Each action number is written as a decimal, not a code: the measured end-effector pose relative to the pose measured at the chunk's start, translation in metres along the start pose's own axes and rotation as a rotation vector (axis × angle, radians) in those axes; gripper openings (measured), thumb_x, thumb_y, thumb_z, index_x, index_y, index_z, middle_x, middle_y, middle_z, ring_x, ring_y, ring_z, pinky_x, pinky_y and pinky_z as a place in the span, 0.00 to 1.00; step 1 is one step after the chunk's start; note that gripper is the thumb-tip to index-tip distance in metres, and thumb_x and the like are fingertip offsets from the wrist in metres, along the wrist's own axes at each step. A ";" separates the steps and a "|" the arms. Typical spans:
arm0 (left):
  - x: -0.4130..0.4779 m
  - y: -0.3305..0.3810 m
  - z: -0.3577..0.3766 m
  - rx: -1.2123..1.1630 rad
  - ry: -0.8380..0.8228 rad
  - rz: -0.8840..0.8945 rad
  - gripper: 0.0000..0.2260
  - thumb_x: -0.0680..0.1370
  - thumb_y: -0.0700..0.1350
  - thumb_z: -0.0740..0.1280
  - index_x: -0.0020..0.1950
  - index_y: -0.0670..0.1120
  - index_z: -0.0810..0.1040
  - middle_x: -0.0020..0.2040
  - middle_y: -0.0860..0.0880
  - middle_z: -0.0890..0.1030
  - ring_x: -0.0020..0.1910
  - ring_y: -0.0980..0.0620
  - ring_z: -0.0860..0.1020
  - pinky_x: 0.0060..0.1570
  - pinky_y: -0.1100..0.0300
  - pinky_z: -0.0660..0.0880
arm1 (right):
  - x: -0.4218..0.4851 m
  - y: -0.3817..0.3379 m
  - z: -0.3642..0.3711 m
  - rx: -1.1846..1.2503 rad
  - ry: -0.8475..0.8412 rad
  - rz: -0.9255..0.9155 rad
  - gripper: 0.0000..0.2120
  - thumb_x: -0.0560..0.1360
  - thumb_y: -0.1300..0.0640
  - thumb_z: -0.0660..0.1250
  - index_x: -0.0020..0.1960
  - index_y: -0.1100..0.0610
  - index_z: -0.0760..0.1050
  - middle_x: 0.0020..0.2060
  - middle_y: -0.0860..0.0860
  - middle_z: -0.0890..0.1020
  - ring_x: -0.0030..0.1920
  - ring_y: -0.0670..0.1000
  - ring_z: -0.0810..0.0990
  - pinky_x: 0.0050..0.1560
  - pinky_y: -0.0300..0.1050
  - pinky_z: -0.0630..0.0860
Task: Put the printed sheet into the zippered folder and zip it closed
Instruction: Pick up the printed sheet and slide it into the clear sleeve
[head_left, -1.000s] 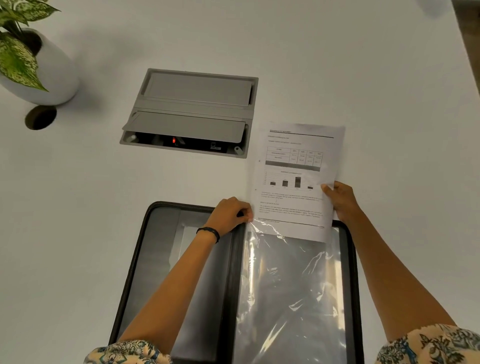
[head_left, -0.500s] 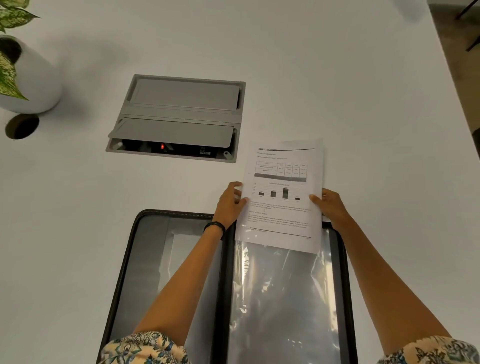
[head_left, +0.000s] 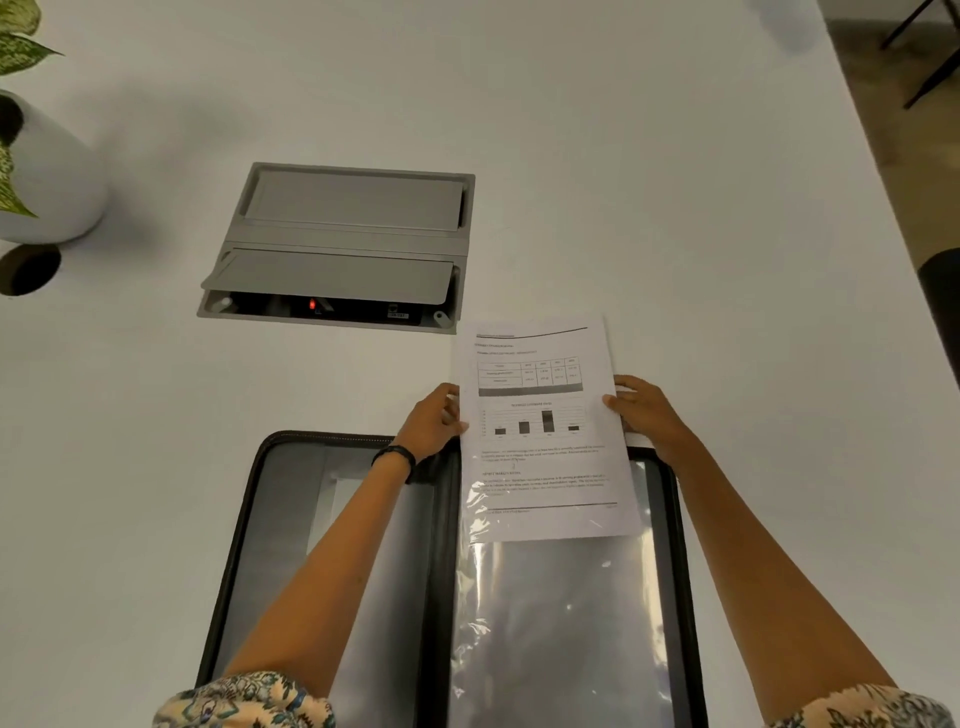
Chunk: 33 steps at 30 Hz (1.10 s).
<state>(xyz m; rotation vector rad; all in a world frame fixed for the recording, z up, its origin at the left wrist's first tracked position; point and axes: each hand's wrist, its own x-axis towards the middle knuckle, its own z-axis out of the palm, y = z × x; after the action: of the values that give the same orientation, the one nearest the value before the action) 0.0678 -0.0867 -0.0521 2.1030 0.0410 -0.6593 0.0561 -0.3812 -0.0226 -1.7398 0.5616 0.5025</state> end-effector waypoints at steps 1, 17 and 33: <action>0.000 0.000 -0.003 -0.005 -0.018 0.001 0.14 0.75 0.34 0.67 0.58 0.41 0.70 0.40 0.51 0.74 0.41 0.50 0.73 0.49 0.60 0.73 | 0.002 -0.004 0.002 0.011 0.029 -0.018 0.18 0.76 0.63 0.64 0.65 0.59 0.68 0.61 0.61 0.77 0.53 0.54 0.77 0.49 0.47 0.76; 0.042 0.070 -0.023 0.111 0.252 0.115 0.30 0.80 0.42 0.61 0.77 0.49 0.48 0.71 0.39 0.68 0.62 0.41 0.75 0.63 0.48 0.73 | 0.027 -0.075 0.018 -0.503 0.127 -0.433 0.29 0.77 0.67 0.56 0.74 0.55 0.51 0.68 0.61 0.67 0.66 0.59 0.69 0.66 0.50 0.67; 0.040 0.075 -0.016 0.353 0.257 0.157 0.25 0.82 0.45 0.58 0.77 0.46 0.53 0.72 0.40 0.67 0.64 0.41 0.74 0.59 0.49 0.75 | 0.020 -0.072 0.019 -0.678 0.113 -0.394 0.27 0.78 0.63 0.57 0.74 0.58 0.51 0.67 0.63 0.66 0.64 0.60 0.70 0.62 0.52 0.70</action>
<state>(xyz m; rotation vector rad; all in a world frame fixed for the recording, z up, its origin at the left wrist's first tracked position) 0.1293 -0.1269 -0.0067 2.4909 -0.1044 -0.3150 0.1156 -0.3503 0.0164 -2.4658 0.1051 0.3280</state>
